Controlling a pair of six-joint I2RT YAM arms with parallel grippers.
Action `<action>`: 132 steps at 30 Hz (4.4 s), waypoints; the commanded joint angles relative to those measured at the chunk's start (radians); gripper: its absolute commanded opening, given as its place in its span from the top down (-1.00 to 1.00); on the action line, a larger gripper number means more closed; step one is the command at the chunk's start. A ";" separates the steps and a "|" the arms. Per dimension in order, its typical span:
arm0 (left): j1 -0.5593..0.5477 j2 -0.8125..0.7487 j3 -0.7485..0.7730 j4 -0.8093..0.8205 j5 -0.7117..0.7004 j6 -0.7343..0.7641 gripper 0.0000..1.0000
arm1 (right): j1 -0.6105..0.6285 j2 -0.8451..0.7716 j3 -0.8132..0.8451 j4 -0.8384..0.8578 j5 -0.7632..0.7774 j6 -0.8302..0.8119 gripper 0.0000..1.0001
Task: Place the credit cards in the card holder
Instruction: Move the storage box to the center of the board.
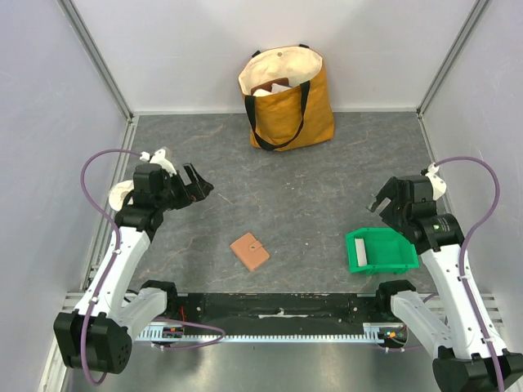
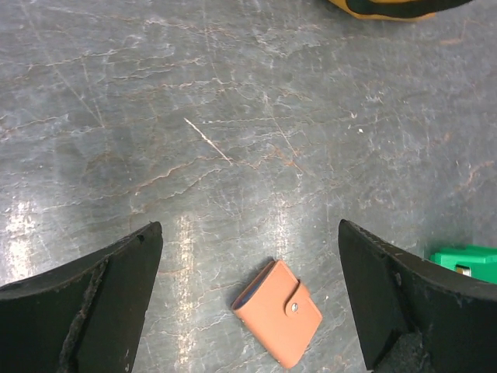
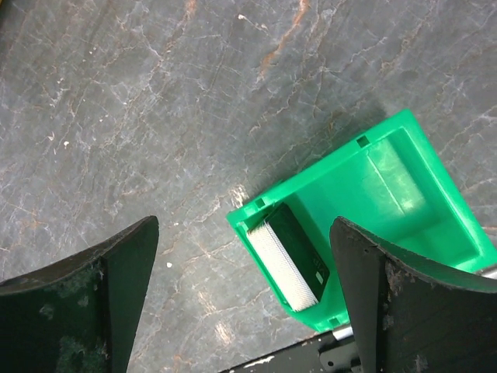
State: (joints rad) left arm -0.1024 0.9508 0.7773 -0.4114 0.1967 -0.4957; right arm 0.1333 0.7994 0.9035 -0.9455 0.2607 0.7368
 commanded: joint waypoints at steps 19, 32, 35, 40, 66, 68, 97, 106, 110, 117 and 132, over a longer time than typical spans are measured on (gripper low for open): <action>0.003 -0.027 0.004 0.065 0.181 0.080 -0.98 | -0.003 0.110 -0.201 0.123 0.021 0.130 -0.96; 0.003 0.000 -0.001 0.086 0.202 0.065 -0.98 | -0.003 0.193 -0.265 0.300 -0.012 0.116 -0.96; 0.003 0.003 -0.004 0.088 0.207 0.063 -0.98 | -0.001 0.242 -0.268 0.336 -0.040 0.107 -0.96; 0.004 0.009 -0.003 0.088 0.210 0.066 -0.98 | -0.001 0.319 -0.256 0.382 -0.066 0.095 -0.96; 0.004 0.022 0.002 0.071 0.218 0.078 -0.98 | 0.259 0.495 -0.200 0.527 -0.063 0.230 -0.96; 0.003 0.022 0.002 0.071 0.218 0.080 -0.98 | 0.273 0.526 -0.169 0.537 -0.063 0.230 -0.96; 0.003 0.045 -0.012 0.079 0.242 0.071 -0.98 | 0.413 0.884 0.302 0.542 -0.071 0.195 -0.96; 0.000 0.054 -0.016 0.077 0.254 0.074 -0.98 | 0.390 0.707 0.319 0.384 0.093 -0.014 -0.96; -0.008 0.046 -0.024 0.077 0.247 0.068 -0.98 | 0.289 0.611 0.252 0.350 0.086 -0.036 -0.96; -0.043 0.033 -0.049 0.077 0.186 0.030 -0.98 | 0.204 0.523 0.112 0.370 -0.046 -0.065 -0.96; -0.252 0.014 -0.165 -0.015 -0.086 -0.159 -0.96 | 0.216 0.528 -0.069 0.556 -0.252 0.024 -0.96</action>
State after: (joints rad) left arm -0.3199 0.9890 0.6487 -0.4084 0.1783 -0.5694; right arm 0.3378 1.3323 0.8482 -0.4713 0.0753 0.7311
